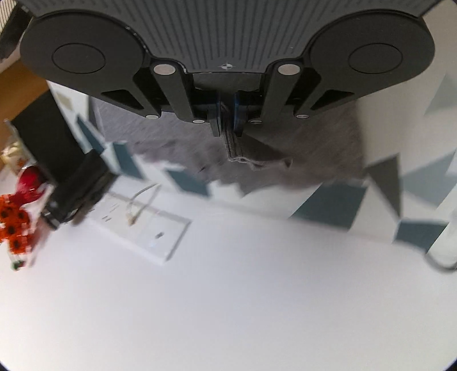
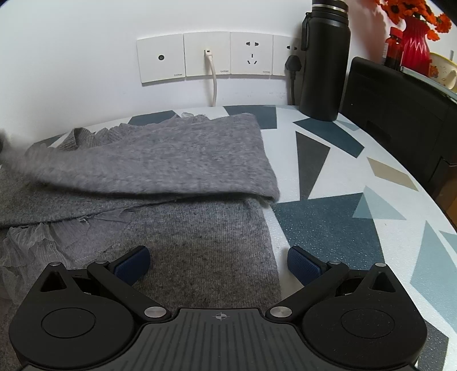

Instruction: Fold clothes

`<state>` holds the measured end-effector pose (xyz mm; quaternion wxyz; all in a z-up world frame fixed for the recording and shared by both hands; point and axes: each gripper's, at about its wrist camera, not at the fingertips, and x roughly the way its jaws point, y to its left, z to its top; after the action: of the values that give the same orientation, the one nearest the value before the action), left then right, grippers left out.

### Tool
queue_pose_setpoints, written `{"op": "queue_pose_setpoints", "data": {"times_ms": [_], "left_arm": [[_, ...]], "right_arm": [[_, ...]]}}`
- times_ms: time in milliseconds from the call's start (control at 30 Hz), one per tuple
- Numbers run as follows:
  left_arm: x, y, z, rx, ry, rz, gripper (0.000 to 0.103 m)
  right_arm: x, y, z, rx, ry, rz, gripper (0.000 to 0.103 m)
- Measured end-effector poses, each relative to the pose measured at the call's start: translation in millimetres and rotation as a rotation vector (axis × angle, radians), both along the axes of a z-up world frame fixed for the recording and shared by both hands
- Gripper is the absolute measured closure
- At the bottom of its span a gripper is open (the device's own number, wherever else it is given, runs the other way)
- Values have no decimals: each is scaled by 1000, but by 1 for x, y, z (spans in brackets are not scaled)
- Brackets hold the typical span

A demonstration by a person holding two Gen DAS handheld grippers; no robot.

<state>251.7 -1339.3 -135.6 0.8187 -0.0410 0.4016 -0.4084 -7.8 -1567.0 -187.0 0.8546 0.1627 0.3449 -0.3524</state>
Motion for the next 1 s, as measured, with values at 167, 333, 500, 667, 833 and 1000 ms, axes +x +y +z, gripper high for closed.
{"op": "queue_pose_setpoints", "data": {"times_ms": [167, 333, 500, 667, 833, 1000], "left_arm": [[6, 14, -36, 61, 148, 47, 80], [13, 23, -37, 3, 166, 59, 50], [31, 27, -33, -39, 182, 91, 46], [48, 23, -38, -59, 224, 87, 46], [55, 11, -45, -59, 243, 76, 48], [47, -2, -29, -27, 152, 10, 95]], "right_arm": [[-1, -1, 0, -1, -1, 1, 1], [-1, 0, 0, -2, -2, -1, 1], [-1, 0, 0, -3, -3, -3, 1], [-1, 1, 0, -2, -3, -4, 1], [0, 1, -1, 1, -1, -4, 1], [0, 1, 0, 4, 1, -4, 1]]}}
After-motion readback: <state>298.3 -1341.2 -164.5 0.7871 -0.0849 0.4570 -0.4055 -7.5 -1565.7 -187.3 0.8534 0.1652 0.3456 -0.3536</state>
